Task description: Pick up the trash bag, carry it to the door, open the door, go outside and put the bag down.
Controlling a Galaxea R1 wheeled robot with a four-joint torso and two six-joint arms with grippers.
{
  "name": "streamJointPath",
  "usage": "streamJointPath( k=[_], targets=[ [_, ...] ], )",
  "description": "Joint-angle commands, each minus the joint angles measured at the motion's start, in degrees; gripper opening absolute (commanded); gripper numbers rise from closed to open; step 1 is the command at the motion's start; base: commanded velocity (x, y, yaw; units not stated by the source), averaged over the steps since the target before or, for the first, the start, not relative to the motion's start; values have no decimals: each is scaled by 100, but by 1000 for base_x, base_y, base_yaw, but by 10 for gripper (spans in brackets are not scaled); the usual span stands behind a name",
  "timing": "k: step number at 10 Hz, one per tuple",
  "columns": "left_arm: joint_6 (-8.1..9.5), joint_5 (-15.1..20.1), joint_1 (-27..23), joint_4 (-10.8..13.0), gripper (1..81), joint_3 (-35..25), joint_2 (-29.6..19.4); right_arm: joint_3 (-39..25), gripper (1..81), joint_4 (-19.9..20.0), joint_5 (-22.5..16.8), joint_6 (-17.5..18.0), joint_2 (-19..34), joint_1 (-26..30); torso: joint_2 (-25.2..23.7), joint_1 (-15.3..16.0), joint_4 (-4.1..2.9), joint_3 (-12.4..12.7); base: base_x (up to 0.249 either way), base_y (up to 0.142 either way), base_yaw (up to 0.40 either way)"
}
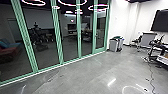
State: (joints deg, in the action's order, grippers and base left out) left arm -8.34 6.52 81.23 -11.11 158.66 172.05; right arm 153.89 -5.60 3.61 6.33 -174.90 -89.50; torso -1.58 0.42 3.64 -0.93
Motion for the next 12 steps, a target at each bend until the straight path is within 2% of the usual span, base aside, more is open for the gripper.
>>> streamJointPath(
  k=[1, 12],
  targets=[
    [-10, 332, -375, 12, 10, 25, -21, -18, 811, 15, -247, 9, -30, 279, -2, -2, 0, 0, 114, 0, 0],
    [-10, 323, -375, 12, 10, 25, -12, -18, 811, 15, -247, 9, -30, 261, -2, -2, 0, 0, 139, 0, 0]
  ],
)
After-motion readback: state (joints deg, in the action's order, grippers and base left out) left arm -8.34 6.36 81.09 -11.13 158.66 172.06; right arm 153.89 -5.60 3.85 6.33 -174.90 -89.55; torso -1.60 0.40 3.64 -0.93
